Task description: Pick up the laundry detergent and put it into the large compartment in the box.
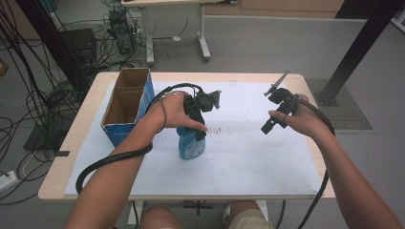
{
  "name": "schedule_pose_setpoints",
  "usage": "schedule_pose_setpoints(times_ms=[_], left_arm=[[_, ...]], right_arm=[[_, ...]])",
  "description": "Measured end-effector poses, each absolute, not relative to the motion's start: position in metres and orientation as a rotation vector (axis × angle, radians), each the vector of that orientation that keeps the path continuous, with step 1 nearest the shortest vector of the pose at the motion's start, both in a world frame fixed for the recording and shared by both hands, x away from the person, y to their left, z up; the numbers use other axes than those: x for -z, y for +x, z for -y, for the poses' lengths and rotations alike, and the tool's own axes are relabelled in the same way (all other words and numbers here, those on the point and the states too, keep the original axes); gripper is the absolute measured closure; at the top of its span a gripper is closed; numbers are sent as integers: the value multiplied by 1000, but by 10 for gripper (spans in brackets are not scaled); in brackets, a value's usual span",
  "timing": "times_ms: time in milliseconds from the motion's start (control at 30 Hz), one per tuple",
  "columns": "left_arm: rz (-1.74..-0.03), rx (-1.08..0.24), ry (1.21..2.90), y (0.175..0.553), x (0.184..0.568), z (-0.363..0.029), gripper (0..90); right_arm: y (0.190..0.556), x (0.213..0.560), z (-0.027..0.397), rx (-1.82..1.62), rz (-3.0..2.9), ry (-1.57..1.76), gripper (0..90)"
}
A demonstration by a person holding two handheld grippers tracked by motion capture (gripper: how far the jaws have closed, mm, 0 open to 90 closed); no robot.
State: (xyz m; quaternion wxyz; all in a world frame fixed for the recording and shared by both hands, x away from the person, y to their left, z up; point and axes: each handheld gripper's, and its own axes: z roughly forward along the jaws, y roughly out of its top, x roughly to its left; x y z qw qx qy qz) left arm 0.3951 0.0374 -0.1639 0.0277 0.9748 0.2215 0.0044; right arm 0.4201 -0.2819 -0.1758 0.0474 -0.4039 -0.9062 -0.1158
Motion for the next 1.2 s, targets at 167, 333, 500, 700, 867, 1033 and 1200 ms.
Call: schedule_pose_setpoints(times_ms=[167, 333, 500, 700, 867, 1033, 1200], left_arm=[[-676, -19, 3009, 395, 163, -38, 57], [-676, -15, 3012, 395, 164, -38, 57], [-674, -13, 3013, 395, 164, -38, 57], [-669, -13, 3017, 396, 164, -38, 57], [-675, -13, 3009, 395, 164, -39, 57], [-668, -14, 3010, 395, 165, -39, 57], [-667, -9, 3012, 395, 165, -38, 57]], right_arm=[[420, 175, 282, 353, 2765, -1231, 55], [419, 175, 281, 355, 2766, -1229, 55], [420, 175, 281, 351, 2766, -1229, 56], [420, 175, 280, 353, 2767, -1227, 56], [420, 175, 280, 351, 2767, -1225, 55], [420, 174, 280, 352, 2767, -1226, 55], [420, 175, 281, 351, 2765, -1230, 56]])
